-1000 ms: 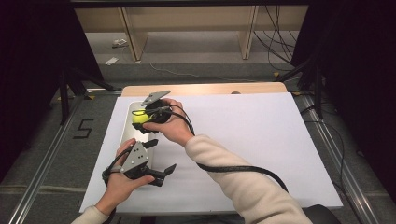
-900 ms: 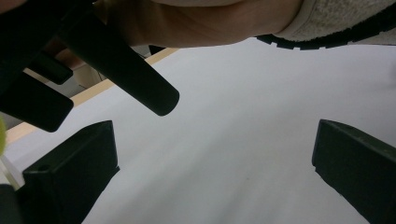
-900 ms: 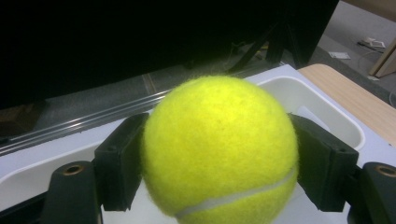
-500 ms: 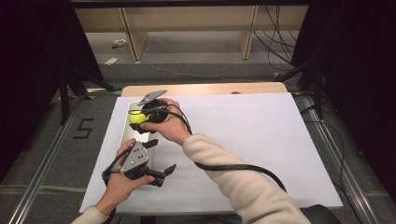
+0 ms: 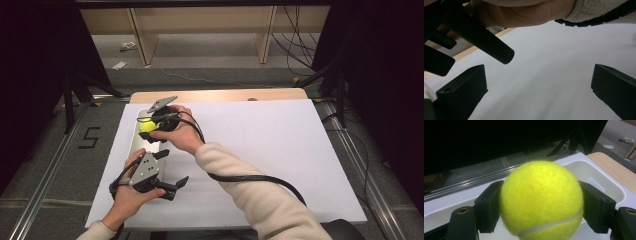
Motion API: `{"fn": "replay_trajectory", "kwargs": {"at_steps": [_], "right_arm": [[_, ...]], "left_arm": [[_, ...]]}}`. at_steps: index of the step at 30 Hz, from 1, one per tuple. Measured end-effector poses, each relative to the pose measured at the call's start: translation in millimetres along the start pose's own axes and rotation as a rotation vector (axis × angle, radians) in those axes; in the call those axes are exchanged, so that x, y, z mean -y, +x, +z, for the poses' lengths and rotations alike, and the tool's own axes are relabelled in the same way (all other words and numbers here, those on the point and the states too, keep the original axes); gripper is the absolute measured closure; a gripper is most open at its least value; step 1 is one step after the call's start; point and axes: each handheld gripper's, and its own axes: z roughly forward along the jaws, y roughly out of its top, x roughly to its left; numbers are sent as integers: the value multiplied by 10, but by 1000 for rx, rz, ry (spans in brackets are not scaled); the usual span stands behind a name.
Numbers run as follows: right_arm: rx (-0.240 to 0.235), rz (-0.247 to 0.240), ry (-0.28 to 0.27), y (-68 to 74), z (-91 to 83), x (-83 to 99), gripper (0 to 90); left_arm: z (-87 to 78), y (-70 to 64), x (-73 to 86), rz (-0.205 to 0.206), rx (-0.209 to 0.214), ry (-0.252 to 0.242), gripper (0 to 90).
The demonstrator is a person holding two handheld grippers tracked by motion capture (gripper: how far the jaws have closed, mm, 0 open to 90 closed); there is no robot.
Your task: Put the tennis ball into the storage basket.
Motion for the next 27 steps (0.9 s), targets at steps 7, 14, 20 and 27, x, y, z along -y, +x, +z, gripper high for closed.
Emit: {"fn": "replay_trajectory", "kwargs": {"at_steps": [7, 14, 20, 27], "right_arm": [[-4, -3, 7, 10, 26, 1, 265], [-6, -11, 12, 26, 41, -22, 265], [-9, -16, 15, 36, 61, -29, 265], [-16, -23, 23, 44, 79, -44, 265]], "left_arm": [[-1, 1, 2, -2, -3, 0, 0], [-1, -1, 1, -2, -2, 2, 0], [1, -1, 2, 2, 0, 4, 0], [0, -1, 2, 2, -1, 4, 0]]}}
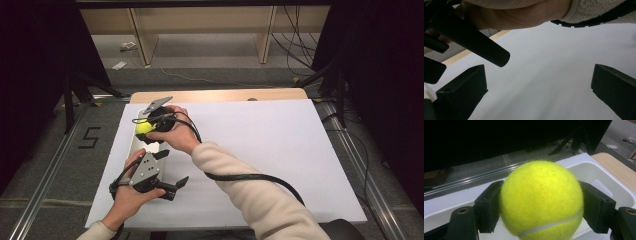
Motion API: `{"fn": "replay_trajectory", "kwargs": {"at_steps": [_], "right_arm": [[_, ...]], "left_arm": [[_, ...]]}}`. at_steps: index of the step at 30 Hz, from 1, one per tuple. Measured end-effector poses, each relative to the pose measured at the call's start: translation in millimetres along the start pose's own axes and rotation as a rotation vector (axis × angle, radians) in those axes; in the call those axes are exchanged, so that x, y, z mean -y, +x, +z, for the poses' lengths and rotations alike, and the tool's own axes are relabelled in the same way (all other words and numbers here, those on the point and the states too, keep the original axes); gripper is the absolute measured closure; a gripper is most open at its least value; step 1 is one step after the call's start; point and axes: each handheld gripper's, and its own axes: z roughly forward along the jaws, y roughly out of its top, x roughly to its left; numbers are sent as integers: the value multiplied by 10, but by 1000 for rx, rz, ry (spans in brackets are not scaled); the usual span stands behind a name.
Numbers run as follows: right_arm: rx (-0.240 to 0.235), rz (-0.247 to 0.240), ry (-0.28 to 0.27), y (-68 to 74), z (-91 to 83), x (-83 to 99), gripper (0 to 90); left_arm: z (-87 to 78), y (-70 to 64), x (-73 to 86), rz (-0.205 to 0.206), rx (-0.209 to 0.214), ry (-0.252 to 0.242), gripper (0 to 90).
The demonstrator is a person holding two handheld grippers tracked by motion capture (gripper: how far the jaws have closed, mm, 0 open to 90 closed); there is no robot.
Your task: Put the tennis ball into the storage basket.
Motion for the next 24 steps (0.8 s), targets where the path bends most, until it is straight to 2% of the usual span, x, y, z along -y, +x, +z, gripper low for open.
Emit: {"fn": "replay_trajectory", "kwargs": {"at_steps": [24], "right_arm": [[-8, -7, 9, 36, 69, -19, 264]], "left_arm": [[0, -6, 4, -4, 6, 2, 0]]}}
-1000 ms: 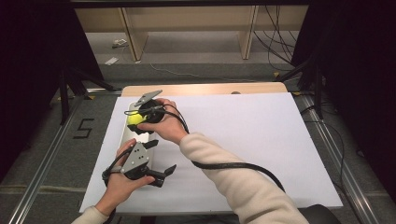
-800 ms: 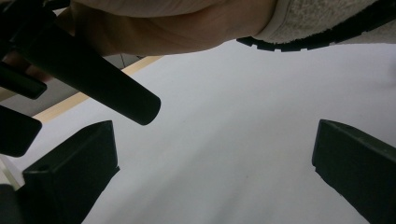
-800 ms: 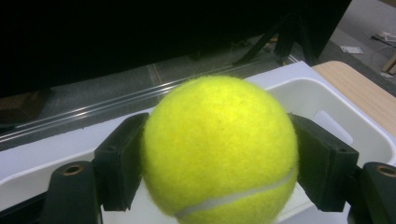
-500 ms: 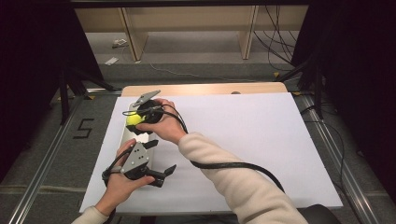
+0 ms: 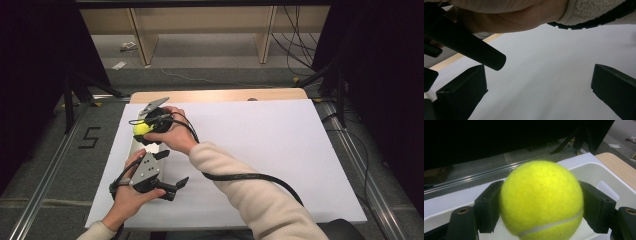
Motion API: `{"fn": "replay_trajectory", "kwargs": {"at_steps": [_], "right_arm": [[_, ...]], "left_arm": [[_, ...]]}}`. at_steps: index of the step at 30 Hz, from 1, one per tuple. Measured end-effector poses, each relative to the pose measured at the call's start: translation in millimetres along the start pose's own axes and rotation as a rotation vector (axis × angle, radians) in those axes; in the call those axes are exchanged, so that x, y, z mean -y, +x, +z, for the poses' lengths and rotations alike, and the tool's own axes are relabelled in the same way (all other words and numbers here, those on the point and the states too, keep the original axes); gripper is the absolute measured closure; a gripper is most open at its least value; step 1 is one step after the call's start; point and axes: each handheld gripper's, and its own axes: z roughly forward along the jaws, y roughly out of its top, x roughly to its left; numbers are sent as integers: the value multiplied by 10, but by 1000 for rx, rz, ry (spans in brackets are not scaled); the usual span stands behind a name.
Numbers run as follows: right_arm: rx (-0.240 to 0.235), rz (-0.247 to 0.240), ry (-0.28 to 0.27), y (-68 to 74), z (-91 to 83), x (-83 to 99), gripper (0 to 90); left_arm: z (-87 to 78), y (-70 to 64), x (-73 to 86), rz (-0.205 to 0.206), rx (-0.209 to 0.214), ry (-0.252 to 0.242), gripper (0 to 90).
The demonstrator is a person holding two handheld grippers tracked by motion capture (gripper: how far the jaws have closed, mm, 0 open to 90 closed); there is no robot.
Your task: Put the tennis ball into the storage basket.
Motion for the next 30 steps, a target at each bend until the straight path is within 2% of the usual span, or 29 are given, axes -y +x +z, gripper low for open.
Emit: {"fn": "replay_trajectory", "kwargs": {"at_steps": [30], "right_arm": [[-19, -14, 27, 35, 106, -8, 263]], "left_arm": [[-4, 0, 0, 1, 0, 1, 0]]}}
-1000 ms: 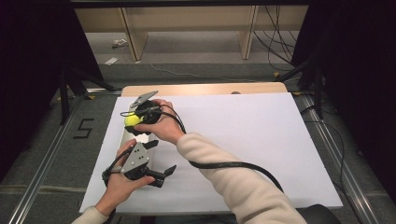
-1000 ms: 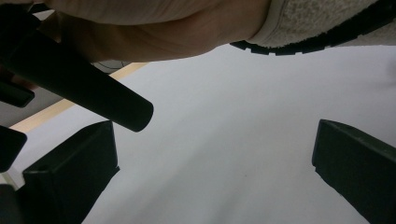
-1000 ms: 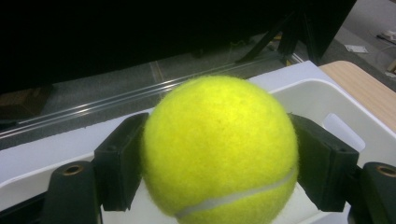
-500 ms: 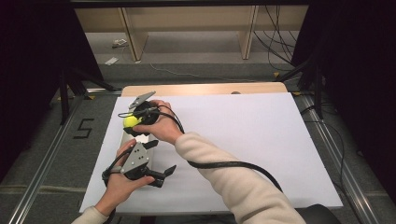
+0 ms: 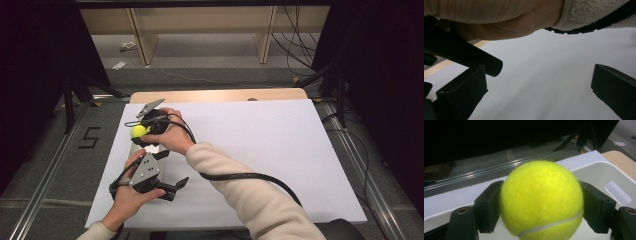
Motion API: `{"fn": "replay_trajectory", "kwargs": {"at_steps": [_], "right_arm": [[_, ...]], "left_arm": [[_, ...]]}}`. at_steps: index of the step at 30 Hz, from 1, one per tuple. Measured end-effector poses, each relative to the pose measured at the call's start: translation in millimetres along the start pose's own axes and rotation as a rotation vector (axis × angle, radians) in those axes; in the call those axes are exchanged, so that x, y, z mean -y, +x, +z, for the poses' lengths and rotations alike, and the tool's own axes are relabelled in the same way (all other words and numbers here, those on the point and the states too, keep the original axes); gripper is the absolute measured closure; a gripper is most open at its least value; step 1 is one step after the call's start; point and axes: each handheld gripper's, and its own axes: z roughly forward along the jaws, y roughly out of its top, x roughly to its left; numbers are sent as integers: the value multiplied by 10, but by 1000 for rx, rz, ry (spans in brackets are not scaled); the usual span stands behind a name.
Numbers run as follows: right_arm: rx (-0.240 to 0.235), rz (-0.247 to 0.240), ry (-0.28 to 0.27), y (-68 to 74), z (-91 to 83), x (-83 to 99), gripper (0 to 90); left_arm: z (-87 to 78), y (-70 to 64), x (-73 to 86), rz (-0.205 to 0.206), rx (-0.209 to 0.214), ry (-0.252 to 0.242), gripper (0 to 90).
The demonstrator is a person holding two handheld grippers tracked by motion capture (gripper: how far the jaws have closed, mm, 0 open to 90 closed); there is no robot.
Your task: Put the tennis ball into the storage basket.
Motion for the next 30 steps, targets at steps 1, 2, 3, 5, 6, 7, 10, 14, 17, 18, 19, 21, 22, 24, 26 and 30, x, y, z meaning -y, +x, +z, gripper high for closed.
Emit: {"fn": "replay_trajectory", "kwargs": {"at_steps": [1, 2, 3, 5, 6, 7, 10, 14, 17, 18, 19, 21, 22, 24, 26, 30], "right_arm": [[0, -1, 1, -1, 3, 2, 263], [0, -2, 1, -2, 5, 3, 263], [0, -1, 2, -2, 6, 5, 263], [-2, 2, 4, 1, 12, 6, 264], [-4, 0, 7, 0, 12, 6, 263], [-2, 2, 6, 4, 18, 6, 263], [-5, -1, 7, 5, 25, 8, 263], [-8, 4, 11, 16, 37, 14, 263], [-7, 2, 16, 19, 45, 19, 263], [-8, 3, 18, 21, 48, 19, 263], [-7, 3, 18, 21, 49, 18, 263], [-8, -2, 17, 21, 55, 13, 263], [-11, 1, 22, 22, 53, 9, 263], [-7, -1, 18, 26, 63, 9, 263], [-8, -2, 23, 29, 66, 9, 263], [-11, -9, 23, 29, 77, 10, 263]], "left_arm": [[0, 0, 0, 0, 0, 0, 0], [0, 0, 1, 0, 0, 0, 0], [0, -1, 1, -1, 0, 0, 0], [0, -2, 0, 0, 1, 0, 0], [-1, -2, 0, 0, 1, 0, 0], [-1, -2, 0, 1, 1, 0, 0], [0, -1, 1, 0, 1, 0, 0], [-1, -3, 0, -1, 2, 0, 0], [0, 2, 0, 7, 2, 2, 0], [0, 2, 0, 8, 3, 2, 0], [0, 2, -1, 8, 2, 1, 0], [0, -2, 0, 2, 3, 0, 0], [0, -2, 0, 2, 3, 1, 0], [-1, 1, 0, 6, 2, 1, 0], [-1, -2, 0, 3, 3, 1, 0], [-2, -1, 0, 6, 1, 1, 0]]}}
